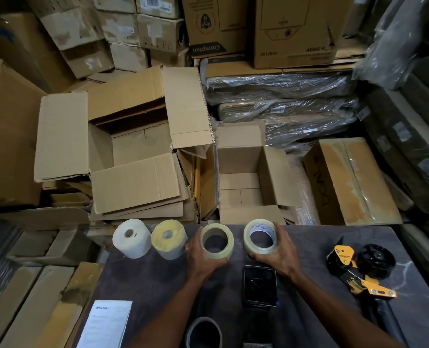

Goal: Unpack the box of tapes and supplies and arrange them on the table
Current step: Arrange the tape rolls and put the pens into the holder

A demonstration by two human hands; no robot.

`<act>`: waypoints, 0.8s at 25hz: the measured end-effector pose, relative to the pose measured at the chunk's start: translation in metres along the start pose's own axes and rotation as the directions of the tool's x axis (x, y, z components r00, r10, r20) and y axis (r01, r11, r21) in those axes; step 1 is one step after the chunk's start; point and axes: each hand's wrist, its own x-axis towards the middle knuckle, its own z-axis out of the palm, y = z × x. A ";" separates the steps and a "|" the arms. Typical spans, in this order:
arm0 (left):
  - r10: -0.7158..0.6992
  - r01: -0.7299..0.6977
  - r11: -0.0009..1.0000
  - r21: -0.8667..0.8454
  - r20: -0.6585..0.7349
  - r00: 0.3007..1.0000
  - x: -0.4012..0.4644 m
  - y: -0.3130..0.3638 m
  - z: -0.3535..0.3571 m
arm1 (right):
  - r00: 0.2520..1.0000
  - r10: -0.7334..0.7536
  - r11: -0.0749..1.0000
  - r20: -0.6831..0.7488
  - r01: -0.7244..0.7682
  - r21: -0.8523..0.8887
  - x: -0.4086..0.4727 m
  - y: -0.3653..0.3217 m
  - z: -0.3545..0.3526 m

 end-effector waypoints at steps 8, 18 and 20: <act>-0.029 0.029 1.000 0.005 0.029 0.999 0.001 -0.001 0.002 | 1.000 0.004 1.000 -0.001 -0.004 -0.007 -0.003 -0.004 -0.001; -0.002 -0.001 1.000 -0.029 -0.100 0.995 -0.011 0.019 0.000 | 0.999 -0.049 0.999 0.007 0.049 0.004 -0.008 -0.005 -0.003; -0.020 0.018 1.000 -0.021 -0.101 0.995 -0.010 0.018 0.001 | 0.999 -0.048 0.999 0.013 0.048 0.008 -0.008 -0.005 -0.003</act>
